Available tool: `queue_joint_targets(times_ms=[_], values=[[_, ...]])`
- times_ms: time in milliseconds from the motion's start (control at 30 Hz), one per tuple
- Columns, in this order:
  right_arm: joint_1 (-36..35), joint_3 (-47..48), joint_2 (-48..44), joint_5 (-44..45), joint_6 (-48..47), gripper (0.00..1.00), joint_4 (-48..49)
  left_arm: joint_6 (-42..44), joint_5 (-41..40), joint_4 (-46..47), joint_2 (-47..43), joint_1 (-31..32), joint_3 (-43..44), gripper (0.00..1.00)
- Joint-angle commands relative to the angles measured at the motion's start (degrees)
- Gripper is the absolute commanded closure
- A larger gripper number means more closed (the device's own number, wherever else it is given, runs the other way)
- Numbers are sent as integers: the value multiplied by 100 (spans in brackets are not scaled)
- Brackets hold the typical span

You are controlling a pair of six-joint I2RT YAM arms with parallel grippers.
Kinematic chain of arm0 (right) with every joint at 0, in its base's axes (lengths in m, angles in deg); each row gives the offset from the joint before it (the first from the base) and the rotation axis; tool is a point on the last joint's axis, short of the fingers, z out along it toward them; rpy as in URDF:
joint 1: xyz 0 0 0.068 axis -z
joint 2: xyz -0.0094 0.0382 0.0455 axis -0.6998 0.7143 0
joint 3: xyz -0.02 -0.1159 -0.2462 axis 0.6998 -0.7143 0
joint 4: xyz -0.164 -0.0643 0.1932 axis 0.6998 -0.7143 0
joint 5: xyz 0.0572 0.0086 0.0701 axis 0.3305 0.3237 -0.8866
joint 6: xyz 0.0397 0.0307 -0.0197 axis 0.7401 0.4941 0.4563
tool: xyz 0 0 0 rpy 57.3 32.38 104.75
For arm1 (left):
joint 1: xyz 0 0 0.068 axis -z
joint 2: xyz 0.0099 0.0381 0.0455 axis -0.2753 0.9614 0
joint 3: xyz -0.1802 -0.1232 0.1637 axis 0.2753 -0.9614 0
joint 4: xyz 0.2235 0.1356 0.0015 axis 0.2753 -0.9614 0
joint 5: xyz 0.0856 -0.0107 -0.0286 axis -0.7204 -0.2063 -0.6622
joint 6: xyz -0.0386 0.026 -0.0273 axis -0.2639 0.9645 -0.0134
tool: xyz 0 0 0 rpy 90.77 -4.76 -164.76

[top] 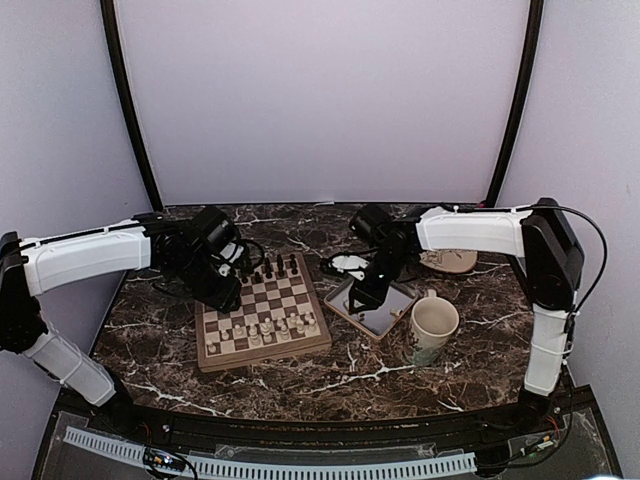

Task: Set up the chess pieces on the board
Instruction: Place the pawn on b2, then pick up the bishop from the storage box.

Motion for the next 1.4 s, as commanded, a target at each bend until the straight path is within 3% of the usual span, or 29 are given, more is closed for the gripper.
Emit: queue_joint_targets(times_ms=[0, 433, 1100, 1367], values=[[-328, 101, 186, 873, 151, 59, -340, -202, -55, 161, -34, -41, 174, 59], [-424, 206, 610, 1742, 445, 61, -208, -331, 149, 419, 51, -41, 46, 58], [46, 318, 921, 1817, 833, 65, -187, -407, 326, 616, 157, -35, -124, 58], [140, 310, 981, 1535, 781, 73, -215, -398, 416, 691, 255, -33, -139, 58]])
